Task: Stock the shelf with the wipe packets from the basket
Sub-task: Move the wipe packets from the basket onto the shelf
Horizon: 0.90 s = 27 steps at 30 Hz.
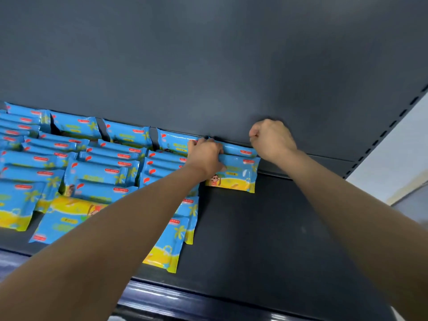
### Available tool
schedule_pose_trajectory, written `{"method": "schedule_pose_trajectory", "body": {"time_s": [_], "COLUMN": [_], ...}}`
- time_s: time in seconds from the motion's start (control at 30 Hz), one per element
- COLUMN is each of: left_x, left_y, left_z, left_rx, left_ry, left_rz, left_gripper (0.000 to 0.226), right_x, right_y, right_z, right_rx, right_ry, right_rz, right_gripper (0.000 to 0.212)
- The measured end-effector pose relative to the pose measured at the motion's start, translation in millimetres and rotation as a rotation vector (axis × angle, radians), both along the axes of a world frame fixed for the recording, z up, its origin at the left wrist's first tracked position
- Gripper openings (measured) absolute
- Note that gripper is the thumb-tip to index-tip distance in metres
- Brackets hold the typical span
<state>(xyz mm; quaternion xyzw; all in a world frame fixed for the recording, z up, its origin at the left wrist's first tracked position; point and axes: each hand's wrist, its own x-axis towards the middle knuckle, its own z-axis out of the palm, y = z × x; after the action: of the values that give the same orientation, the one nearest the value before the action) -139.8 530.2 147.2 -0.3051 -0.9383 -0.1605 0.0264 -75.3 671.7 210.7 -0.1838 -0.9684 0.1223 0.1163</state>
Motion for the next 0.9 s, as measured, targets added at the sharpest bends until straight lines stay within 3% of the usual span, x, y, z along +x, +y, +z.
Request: {"method": "schedule_pose_trajectory", "body": {"time_s": [0.2,0.4,0.6,0.9], "left_x": [0,30,75,143], "left_y": [4,-33,-119,-271], "left_z": [-5,21,56,85], "left_rx": [-0.035,0.076,0.169,0.173], "left_ry": [0.212,0.372,0.544,0.654], "left_rz": [-0.012,-0.088,-0.092,-0.006], "left_gripper": [0.05,0.041,0.042,0.043], "right_x": [18,32,62,113], "right_y": [-7,-41,-117,-260], "right_z": [1,8,33,50], "right_rx": [0.016,0.173,0.261,0.277], "right_ry": [0.011,0.006,0.146,0.253], "right_rz": [0.011,0.05,0.144,0.306], "right_gripper": [0.022,0.025,0.041,0.045]}}
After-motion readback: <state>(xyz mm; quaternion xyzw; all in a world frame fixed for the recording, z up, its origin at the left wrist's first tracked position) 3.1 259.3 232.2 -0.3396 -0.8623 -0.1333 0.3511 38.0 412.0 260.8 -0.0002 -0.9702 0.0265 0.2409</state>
